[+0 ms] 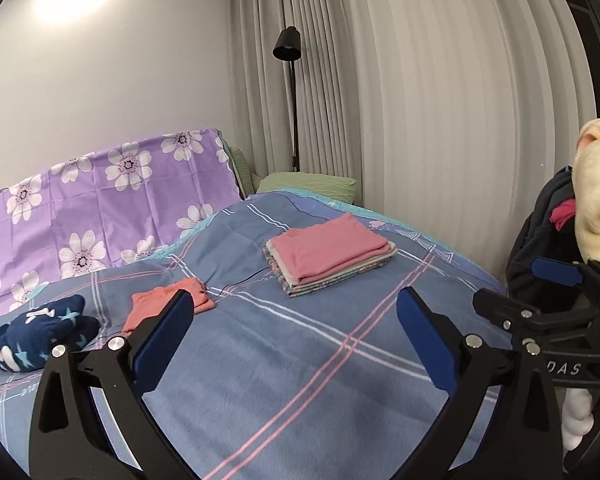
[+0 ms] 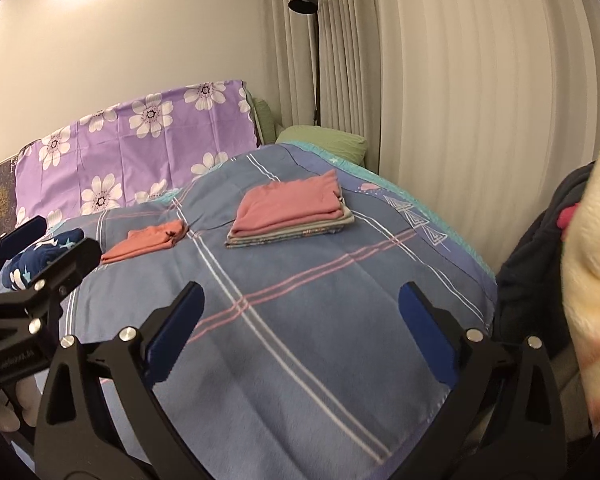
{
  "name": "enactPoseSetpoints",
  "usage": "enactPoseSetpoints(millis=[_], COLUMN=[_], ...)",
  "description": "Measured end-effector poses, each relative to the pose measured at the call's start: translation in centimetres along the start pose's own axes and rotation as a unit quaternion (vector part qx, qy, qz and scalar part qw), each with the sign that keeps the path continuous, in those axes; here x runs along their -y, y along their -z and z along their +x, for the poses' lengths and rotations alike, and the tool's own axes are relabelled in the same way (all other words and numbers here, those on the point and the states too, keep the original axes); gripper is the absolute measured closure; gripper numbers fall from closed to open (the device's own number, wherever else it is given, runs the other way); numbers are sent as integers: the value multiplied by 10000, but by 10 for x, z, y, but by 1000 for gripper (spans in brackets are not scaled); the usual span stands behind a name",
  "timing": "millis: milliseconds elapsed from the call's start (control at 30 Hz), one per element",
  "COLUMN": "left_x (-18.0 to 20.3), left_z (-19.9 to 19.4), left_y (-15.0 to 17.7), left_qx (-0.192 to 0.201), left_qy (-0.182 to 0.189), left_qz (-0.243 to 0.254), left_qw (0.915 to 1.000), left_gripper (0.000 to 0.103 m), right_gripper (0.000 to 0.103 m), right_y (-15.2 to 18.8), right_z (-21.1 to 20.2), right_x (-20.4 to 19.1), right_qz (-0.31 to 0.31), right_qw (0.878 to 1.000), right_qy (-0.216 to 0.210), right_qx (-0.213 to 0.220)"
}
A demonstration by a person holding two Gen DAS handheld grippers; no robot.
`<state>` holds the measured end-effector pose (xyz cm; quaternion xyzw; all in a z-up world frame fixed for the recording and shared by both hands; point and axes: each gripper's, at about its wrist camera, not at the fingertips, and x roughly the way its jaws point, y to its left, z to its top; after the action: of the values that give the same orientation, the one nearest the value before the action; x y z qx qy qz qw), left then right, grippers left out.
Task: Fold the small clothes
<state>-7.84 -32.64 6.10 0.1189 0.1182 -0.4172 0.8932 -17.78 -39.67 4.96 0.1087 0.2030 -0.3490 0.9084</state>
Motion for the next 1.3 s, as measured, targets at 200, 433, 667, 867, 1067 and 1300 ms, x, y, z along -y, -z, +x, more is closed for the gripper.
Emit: enactPoseSetpoints(millis=[200,433,667,867,1067,1300], left_x=[-10,-23,-28,-34,-44,-48], left_z=[-25,-51,-75,-85,-81,-82], left_y=[8,16,26,31,38,41], left_qx=[-24,-100,-64,-18,-175,-130], left_qy=[8,82,249,286,294,303], left_qz=[-12,-40,-84,-194,-404,-459], left_qw=[10000,9999,9996,9994,9986,9984], left_gripper=[2,2,2,2,2,2], right_gripper=[3,2,2,2,2,2], right_y=[10,17,24,23,26,32], right_z=[-23,-46,-65,-69,-72,-70], right_x=[-11,-28,-42,-53,-60,-64], right_qz=[-4,-67,-129,-319,-346,-316], right_qw=[10000,9999,9998,9993,9992,9993], right_qy=[67,126,155,206,222,179], right_qx=[-20,57,80,51,19,-43])
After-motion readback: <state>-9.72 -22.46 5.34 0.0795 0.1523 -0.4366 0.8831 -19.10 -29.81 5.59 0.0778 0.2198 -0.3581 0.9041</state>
